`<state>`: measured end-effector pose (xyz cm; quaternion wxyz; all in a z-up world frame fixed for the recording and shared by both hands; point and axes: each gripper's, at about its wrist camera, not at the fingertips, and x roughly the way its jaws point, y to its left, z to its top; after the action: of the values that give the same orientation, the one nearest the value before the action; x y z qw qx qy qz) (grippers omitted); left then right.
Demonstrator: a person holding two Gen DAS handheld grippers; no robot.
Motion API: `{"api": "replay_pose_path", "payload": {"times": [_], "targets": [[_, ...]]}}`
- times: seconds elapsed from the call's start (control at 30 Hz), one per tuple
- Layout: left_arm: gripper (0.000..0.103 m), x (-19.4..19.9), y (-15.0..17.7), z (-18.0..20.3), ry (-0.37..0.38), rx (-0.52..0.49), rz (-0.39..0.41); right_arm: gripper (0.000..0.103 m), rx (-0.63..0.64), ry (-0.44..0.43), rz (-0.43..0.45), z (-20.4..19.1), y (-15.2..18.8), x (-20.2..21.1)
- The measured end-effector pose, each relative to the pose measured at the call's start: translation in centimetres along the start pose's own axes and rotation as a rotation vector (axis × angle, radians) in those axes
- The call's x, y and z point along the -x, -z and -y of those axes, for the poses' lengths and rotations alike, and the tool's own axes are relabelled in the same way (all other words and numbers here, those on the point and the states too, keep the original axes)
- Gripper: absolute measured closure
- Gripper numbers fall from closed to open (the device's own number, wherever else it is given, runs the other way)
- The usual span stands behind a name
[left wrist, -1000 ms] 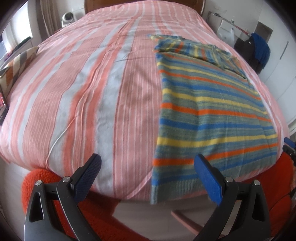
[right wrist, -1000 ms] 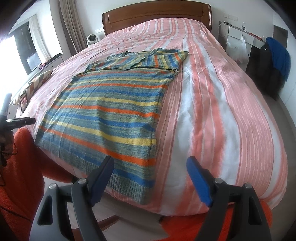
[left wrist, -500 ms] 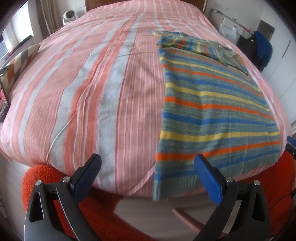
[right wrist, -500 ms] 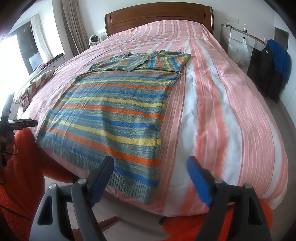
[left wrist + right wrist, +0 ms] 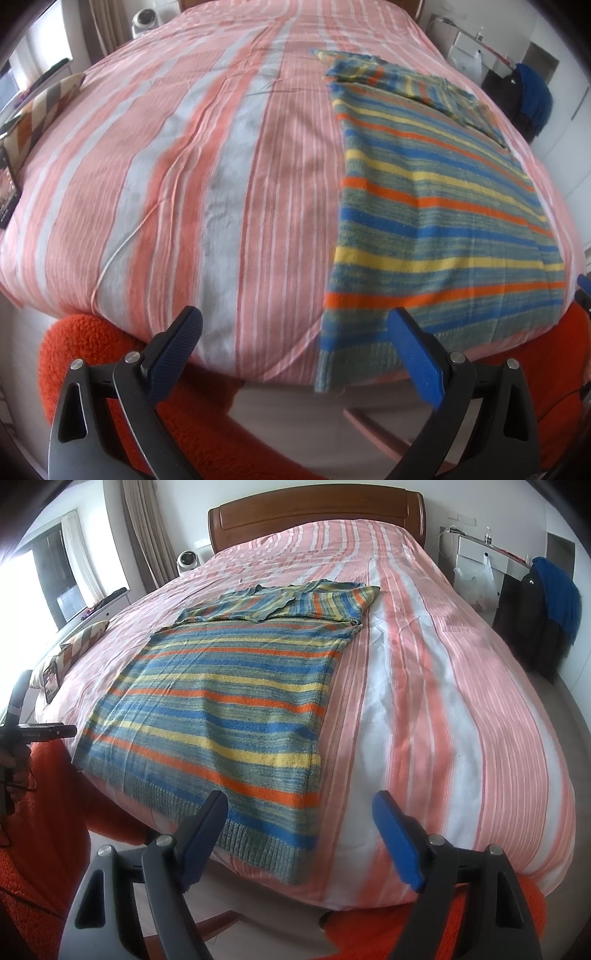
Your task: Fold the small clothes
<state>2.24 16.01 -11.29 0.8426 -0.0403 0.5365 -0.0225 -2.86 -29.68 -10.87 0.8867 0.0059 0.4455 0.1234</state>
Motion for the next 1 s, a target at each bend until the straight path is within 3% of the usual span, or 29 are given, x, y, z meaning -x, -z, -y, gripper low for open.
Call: {"api": "replay_pose_path", "payload": {"times": [0.67,1.0], "targets": [[0.003,-0.7,0.2,-0.2,-0.001,-0.006,-0.036,0.023,0.005,0.0,-0.011,-0.1,0.1,-0.4],[0.003,-2.5,0.8,0.5,-0.001,-0.045,-0.12,0.023,-0.003,0.002,-0.01,0.0,0.0,-0.3]]}}
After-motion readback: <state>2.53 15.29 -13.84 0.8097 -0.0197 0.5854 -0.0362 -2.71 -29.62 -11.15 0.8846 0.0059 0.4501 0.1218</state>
